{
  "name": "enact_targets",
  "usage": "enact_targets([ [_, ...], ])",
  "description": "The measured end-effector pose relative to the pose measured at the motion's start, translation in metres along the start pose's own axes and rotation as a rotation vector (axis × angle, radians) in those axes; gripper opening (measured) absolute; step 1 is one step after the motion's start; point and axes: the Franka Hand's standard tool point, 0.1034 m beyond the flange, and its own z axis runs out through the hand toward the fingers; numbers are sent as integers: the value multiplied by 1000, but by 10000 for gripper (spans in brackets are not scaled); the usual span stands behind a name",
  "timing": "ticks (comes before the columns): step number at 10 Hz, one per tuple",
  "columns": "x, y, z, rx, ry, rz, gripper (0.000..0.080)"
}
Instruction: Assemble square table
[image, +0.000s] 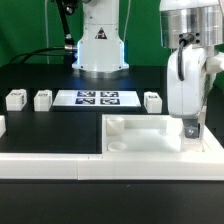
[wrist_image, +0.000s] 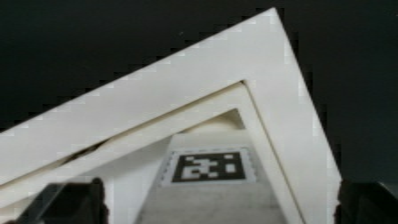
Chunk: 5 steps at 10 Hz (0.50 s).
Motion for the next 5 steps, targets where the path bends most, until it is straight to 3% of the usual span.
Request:
enact_targets([
  [5, 0, 0, 0, 0, 0, -1, 649],
])
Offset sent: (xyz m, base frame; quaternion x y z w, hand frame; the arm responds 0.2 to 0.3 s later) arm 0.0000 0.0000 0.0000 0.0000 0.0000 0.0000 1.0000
